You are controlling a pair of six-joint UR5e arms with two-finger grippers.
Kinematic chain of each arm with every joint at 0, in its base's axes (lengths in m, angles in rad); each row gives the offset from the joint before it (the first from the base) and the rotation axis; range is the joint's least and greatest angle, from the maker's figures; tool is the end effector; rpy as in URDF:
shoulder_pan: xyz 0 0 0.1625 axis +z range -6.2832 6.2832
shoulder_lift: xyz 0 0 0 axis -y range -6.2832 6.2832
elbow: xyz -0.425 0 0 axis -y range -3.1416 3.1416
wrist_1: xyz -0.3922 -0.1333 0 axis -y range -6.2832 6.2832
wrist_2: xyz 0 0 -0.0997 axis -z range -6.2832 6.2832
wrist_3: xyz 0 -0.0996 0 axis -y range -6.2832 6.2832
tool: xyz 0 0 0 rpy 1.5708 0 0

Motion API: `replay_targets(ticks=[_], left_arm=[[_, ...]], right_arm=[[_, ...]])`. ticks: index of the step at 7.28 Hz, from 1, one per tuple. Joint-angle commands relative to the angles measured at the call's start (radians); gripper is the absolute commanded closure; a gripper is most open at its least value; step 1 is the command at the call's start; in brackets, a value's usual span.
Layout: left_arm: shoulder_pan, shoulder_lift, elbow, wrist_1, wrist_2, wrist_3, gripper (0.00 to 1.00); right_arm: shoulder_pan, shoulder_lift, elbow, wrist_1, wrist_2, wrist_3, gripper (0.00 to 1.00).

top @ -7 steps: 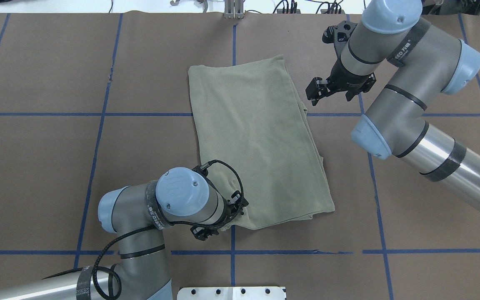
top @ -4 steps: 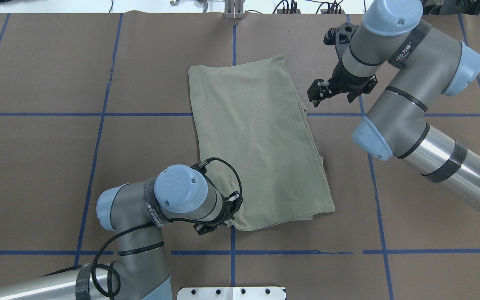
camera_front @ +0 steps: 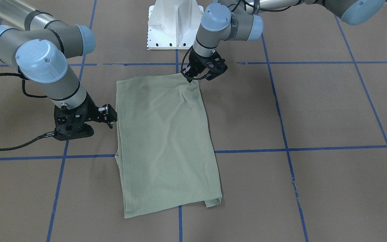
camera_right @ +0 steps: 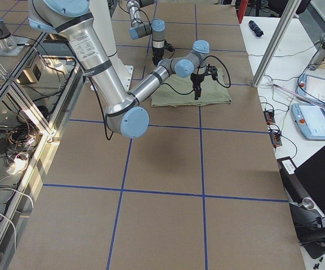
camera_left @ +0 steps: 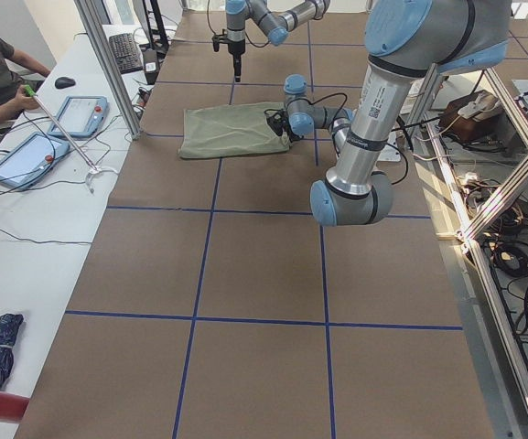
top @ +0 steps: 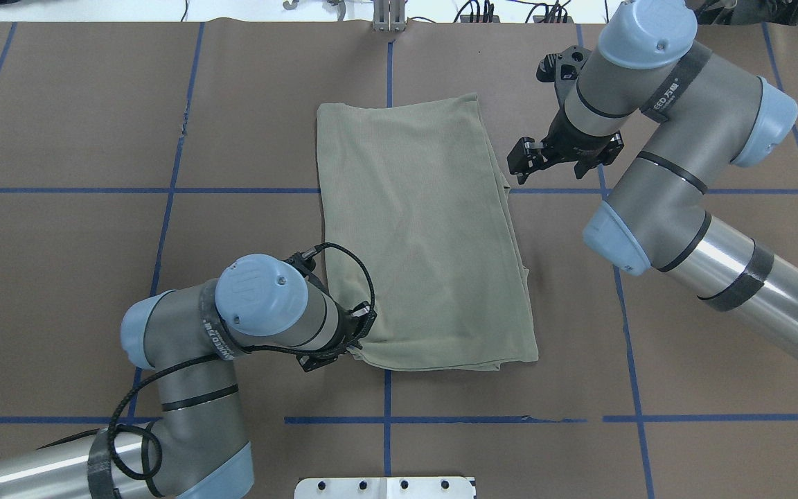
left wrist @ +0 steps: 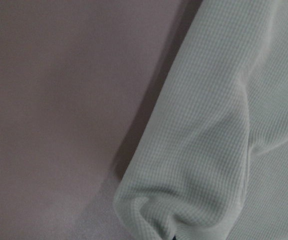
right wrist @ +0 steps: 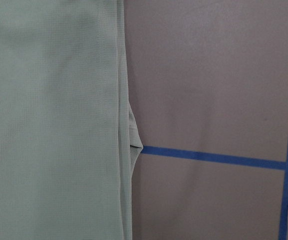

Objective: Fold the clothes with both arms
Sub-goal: 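Lower the left gripper to the shirt's near corner while the right gripper lifts away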

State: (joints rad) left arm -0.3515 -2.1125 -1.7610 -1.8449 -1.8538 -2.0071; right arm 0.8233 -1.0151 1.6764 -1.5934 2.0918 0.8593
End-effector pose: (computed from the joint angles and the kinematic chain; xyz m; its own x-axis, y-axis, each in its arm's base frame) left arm 0.5693 -0.3211 0.2315 0.4093 -0.5823 -0.7024 0.3113 0.8128 -0.4924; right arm -0.3909 -0.5448 0.2926 0.6970 -0.0811 0.7125 0.0274 0.9959 0.0866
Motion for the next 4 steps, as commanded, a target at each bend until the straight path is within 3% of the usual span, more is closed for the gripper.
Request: replay_targets(ticks=[1,4], left_arm=[[0.009,0.068,-0.147,0.056,-0.002,0.011,1.00],[0.061,0.069,-0.189,0.096,-0.002,0.010,1.00]], right_arm=[[-0.077,0.003,0.029,0.009,0.001,0.215,0.00],[-0.241,-0.066,0.194,0.007,-0.022,0.659,0.00]])
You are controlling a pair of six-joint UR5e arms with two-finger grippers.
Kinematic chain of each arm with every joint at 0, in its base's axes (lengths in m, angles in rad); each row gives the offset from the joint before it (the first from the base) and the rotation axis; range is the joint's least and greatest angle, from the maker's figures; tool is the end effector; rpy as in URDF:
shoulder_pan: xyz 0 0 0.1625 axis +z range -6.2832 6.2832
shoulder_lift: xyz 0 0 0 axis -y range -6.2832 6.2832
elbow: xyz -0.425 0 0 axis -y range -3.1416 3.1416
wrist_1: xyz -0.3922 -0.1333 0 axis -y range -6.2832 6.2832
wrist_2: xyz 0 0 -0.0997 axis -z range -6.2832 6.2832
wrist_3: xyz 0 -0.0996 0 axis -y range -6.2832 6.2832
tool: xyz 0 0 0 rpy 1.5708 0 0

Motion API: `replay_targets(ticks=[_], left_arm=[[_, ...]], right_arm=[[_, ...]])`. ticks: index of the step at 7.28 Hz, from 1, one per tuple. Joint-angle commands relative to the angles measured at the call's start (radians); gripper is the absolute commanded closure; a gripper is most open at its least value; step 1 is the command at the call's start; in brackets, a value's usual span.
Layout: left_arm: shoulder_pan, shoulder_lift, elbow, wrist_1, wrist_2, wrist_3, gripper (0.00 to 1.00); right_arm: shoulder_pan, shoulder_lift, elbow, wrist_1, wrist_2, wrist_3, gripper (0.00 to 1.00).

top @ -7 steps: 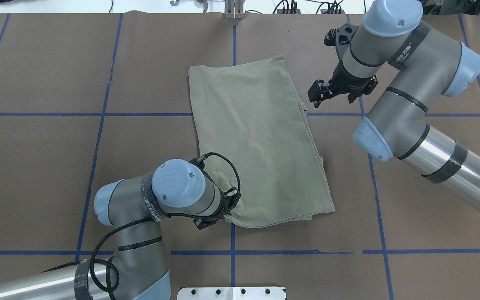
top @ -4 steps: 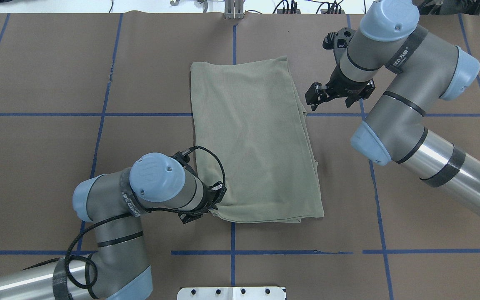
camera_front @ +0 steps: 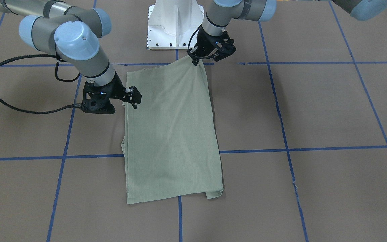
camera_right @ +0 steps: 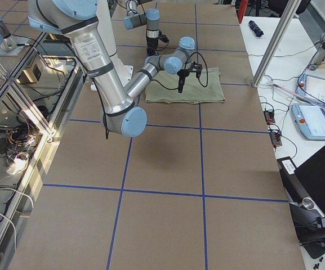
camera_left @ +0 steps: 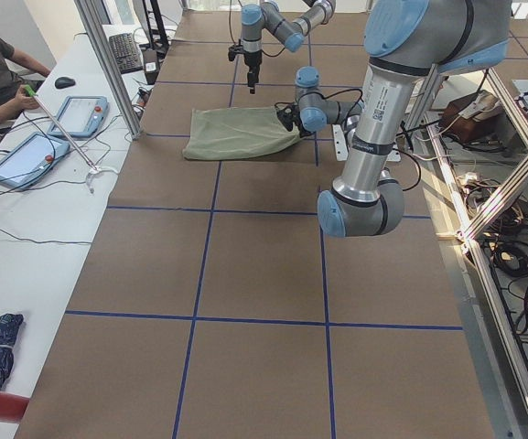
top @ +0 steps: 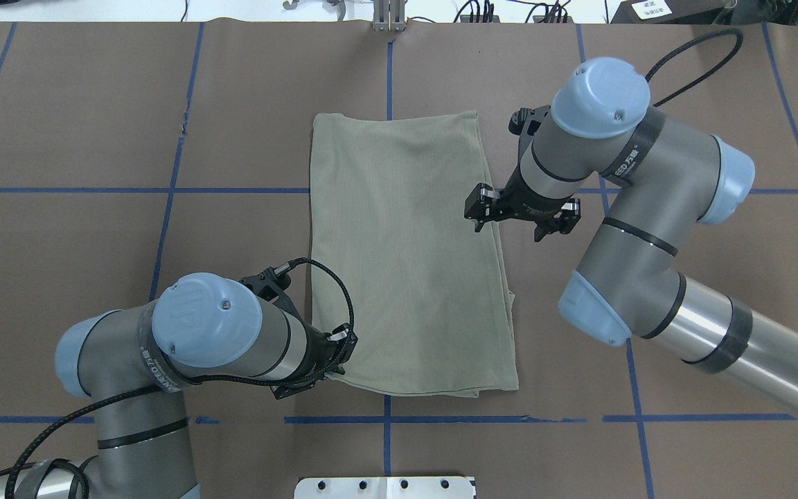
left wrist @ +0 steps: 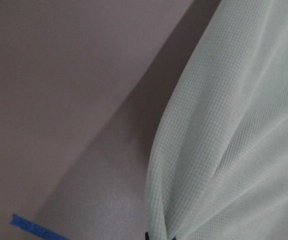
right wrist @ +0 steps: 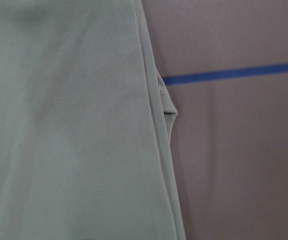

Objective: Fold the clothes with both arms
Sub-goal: 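Move the right gripper to the shirt's other near corner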

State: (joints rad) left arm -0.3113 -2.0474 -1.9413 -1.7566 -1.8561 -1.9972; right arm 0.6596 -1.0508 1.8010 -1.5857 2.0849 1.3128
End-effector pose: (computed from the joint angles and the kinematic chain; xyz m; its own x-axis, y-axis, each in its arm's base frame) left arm 0.5273 -0.2803 0.2096 0.4176 -0.5513 -0.7223 0.2598 0.8342 -0.4865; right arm -0.4463 -0.4528 0.2614 0.6363 0.2123 0.7417 -0.1143 0.9767 -0.1815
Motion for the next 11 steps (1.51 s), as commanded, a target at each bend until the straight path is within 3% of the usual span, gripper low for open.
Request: replay_targets(ticks=[1,6,11], left_arm=[[0.027,0.006,-0.005,0.008,0.002,0.000,1.00],[0.029,0.004,0.002,0.008,0.005,0.000,1.00],[0.031,0.003,0.002,0.008,0.005,0.000,1.00]], right_arm=[[-0.159,-0.057,0.114,-0.003,-0.082,0.347,0.00],[-0.414,-0.123,0.126,0.001,-0.325,0.647,0.00],[-0.469,-0.140,0.113,0.016,-0.362,0.684,0.03]])
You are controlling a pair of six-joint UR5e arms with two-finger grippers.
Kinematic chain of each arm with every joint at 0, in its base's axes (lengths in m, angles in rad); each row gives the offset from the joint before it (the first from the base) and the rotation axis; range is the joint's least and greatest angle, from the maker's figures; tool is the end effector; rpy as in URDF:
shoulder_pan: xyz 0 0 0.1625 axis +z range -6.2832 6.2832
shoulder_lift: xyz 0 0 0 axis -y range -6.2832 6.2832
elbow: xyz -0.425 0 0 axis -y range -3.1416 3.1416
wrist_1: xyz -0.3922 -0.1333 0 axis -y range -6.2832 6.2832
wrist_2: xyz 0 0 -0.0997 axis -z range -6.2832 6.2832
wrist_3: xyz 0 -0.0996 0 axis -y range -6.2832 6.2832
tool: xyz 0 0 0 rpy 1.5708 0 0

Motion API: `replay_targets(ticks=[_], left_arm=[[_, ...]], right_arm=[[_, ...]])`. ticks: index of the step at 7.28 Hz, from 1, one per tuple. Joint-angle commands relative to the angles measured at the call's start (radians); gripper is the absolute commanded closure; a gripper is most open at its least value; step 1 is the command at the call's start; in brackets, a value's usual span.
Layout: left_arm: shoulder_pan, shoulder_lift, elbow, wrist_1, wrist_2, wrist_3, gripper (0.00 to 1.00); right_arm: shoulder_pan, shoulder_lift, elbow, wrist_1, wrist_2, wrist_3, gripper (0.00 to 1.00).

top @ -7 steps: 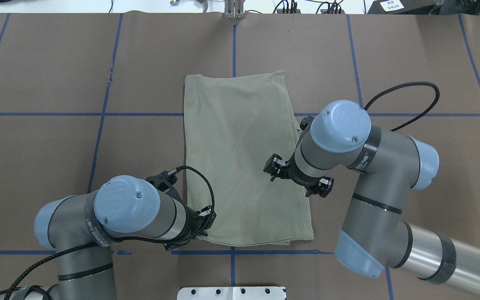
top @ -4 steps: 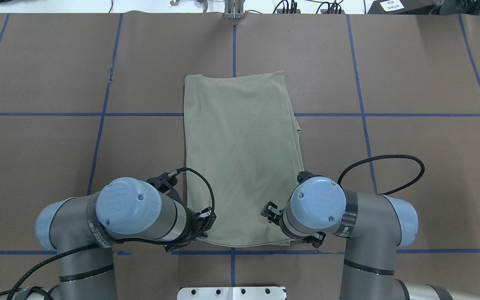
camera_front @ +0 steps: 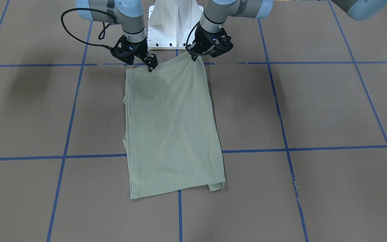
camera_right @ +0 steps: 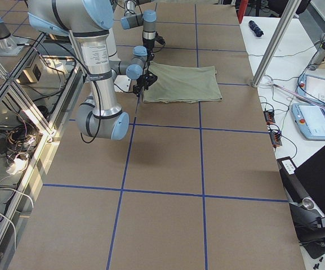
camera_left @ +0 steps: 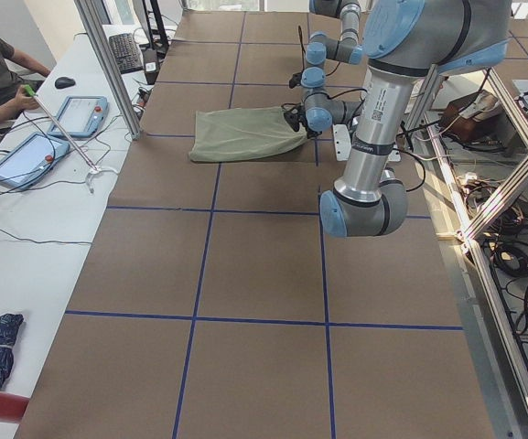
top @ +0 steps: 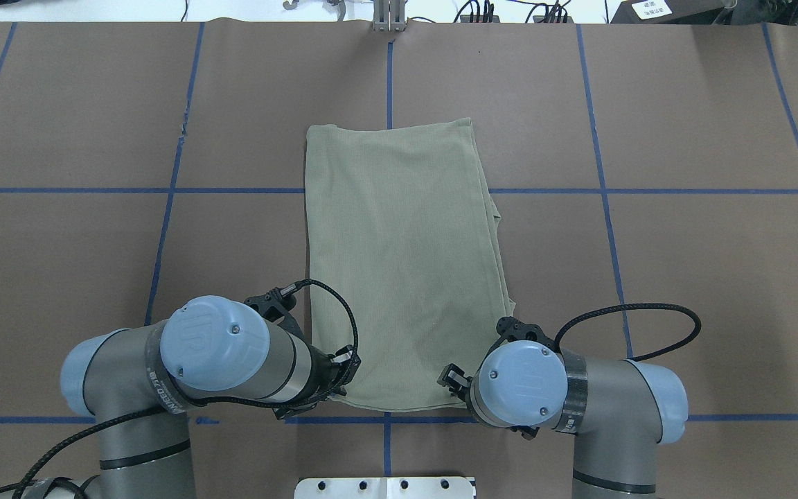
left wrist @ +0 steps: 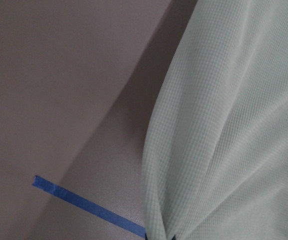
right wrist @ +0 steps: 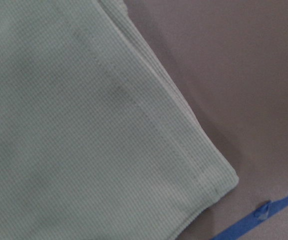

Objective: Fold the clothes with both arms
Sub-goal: 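Move the right gripper to the shirt's other near corner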

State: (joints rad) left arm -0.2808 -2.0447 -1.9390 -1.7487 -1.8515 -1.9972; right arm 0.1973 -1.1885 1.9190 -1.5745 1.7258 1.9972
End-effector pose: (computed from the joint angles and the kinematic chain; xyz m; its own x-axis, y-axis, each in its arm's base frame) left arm 0.5365 -0.2648 0.2132 0.4415 -0.5410 -0.7158 0.2439 0.8401 -0.4844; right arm -0.5560 -0.2314 0.3024 0.6287 0.5424 0.5573 -0.3878 0.8398 -0.3799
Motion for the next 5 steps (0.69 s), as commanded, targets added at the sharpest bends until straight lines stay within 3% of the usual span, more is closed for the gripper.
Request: replay_targets(ticks=[1,2,3,4,5], left_arm=[[0.000,0.000,0.000,0.000,0.000,0.000,1.00],[0.000,-0.002,0.000,0.000,0.000,0.000,1.00],[0.003,-0.002,0.000,0.000,0.000,0.000,1.00],[0.005,-0.002,0.000,0.000,0.000,0.000,1.00],[0.005,-0.002,0.002,0.000,0.000,-0.002,1.00]], right_arm=[[-0.007,0.000,-0.005,0.005,-0.003,0.002,0.34],[-0.007,-0.006,-0.011,0.005,-0.003,-0.004,0.65],[-0.006,-0.008,-0.014,0.011,-0.003,-0.009,0.84],[-0.006,-0.008,-0.015,0.011,-0.005,-0.009,1.00],[-0.001,-0.007,-0.015,0.011,-0.005,-0.011,1.00]])
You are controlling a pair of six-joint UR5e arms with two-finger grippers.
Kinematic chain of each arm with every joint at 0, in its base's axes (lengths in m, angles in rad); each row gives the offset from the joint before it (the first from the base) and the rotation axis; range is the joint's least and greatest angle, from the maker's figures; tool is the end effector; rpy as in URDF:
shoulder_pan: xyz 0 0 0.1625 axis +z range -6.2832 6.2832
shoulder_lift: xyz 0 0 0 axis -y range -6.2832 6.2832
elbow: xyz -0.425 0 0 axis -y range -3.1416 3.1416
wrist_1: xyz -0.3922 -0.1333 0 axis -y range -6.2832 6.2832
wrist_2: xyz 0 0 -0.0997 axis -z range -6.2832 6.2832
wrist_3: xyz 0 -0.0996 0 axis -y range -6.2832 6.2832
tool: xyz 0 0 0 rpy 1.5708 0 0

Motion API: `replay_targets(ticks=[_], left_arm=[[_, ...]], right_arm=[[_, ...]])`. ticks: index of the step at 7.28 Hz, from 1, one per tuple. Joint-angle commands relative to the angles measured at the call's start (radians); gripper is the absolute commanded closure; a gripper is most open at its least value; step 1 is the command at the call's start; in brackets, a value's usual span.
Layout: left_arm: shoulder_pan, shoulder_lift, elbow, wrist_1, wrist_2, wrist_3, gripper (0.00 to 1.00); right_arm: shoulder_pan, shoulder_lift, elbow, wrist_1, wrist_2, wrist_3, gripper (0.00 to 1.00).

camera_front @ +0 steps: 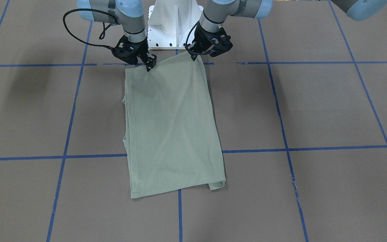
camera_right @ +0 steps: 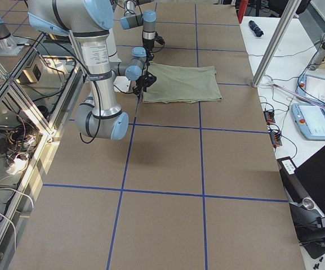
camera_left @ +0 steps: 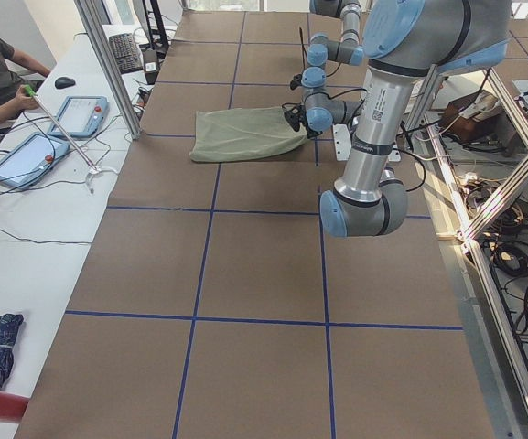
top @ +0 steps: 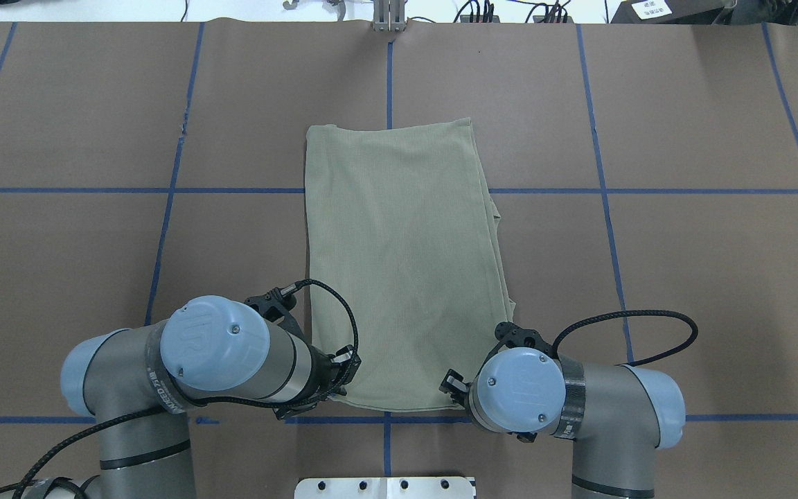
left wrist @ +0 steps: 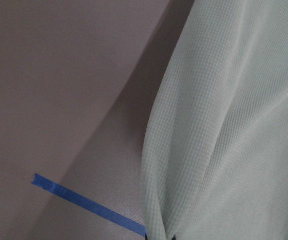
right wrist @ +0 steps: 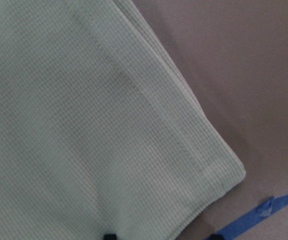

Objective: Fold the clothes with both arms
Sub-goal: 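Close both grippers on the near corners of the shirt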

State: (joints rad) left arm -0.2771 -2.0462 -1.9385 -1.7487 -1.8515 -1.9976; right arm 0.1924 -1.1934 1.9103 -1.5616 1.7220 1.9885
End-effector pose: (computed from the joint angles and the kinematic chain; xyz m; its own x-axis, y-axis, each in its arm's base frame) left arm 0.5377 -0.2628 0.2125 0.4427 -0.5395 -0.7162 0.2405 0.8409 -0.4847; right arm -0.5587 -0.2294 0.3073 0.6340 0.5321 0.5612 -0.3808 0.8464 -0.3723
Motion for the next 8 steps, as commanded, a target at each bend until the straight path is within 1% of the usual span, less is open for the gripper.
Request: replay_targets(ticks=[1,8], left_arm=[[0.001,0.000,0.001,0.000,0.000,-0.001,1.00],[0.012,-0.003,0.001,-0.002,0.002,-0.001,1.00]], right_arm=[[0.021,0.005,-0.004,-0.003,0.005,-0.002,1.00],[0.041,0.026,0.009,-0.005,-0.002,0.009,1.00]])
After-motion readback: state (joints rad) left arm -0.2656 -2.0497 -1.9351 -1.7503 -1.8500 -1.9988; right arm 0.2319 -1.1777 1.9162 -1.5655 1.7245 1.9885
